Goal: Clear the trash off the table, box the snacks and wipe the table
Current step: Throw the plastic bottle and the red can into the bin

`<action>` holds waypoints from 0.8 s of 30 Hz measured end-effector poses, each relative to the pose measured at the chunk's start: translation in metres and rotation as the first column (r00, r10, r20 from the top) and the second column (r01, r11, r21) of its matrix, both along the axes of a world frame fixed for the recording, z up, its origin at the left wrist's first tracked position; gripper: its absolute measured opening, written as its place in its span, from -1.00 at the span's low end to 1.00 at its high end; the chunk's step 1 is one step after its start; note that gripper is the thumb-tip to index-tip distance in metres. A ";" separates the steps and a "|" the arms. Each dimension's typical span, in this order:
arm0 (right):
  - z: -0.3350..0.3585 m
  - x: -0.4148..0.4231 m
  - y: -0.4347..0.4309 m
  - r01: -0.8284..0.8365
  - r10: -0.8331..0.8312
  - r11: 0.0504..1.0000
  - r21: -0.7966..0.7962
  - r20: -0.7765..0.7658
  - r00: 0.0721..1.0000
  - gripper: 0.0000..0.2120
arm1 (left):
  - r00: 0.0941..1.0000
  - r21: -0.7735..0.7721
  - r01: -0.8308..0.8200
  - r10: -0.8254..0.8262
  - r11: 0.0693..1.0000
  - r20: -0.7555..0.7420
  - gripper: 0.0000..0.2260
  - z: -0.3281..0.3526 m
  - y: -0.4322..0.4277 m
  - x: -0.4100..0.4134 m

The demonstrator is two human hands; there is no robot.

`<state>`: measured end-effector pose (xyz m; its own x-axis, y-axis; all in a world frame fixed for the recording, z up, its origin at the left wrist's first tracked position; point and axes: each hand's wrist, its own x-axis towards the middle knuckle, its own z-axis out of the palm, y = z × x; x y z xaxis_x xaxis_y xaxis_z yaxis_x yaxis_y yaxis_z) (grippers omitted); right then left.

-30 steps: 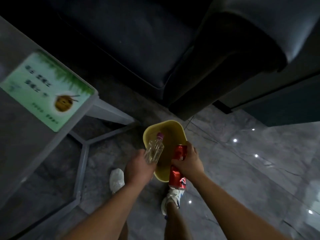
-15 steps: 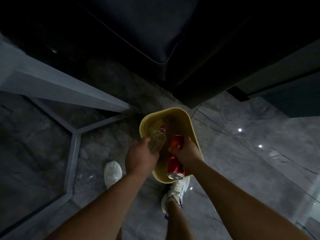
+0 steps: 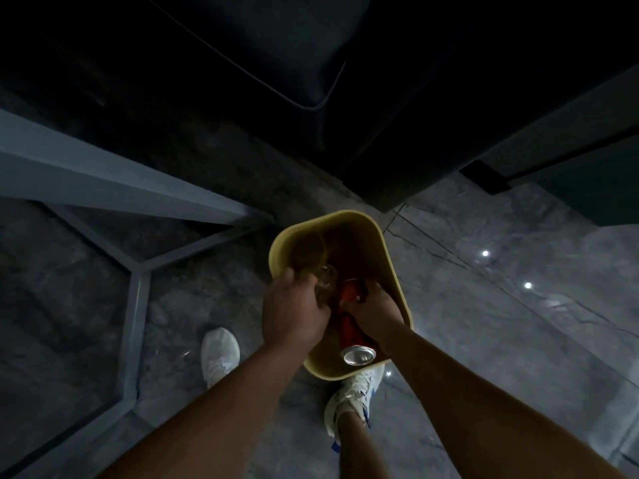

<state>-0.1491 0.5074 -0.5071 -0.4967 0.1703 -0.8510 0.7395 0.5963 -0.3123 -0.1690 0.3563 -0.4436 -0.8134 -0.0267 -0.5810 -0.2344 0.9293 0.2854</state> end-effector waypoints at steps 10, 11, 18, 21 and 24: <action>-0.001 0.013 0.010 -0.108 0.108 0.994 -0.012 0.003 0.994 -0.41 | 0.976 -0.039 0.199 -0.202 0.979 -0.084 -0.75 -0.006 -0.002 0.005; 0.000 0.013 0.010 -0.105 0.105 0.994 -0.011 -0.016 0.994 -0.43 | 0.971 -0.045 0.217 -0.221 0.975 -0.087 -0.74 -0.006 -0.002 0.005; 0.009 0.015 0.007 -0.183 0.184 0.983 0.013 -0.069 0.981 -0.50 | 0.948 -0.086 0.307 -0.312 0.948 -0.063 -0.68 0.002 -0.011 0.006; 0.028 0.014 0.004 -0.257 0.262 0.965 0.056 -0.090 0.961 -0.41 | 0.936 -0.105 0.343 -0.349 0.933 -0.039 -0.68 0.021 -0.016 0.006; 0.058 0.013 0.003 -0.319 0.325 0.945 0.076 -0.097 0.941 -0.38 | 0.928 -0.118 0.368 -0.372 0.922 -0.014 -0.68 0.048 -0.023 0.007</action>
<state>-0.1363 0.5100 -0.4488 -0.6202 0.0338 -0.7837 0.4692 0.8167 -0.3360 -0.1620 0.3338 -0.3952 -0.7980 0.2175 -0.5621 0.1406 0.9741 0.1773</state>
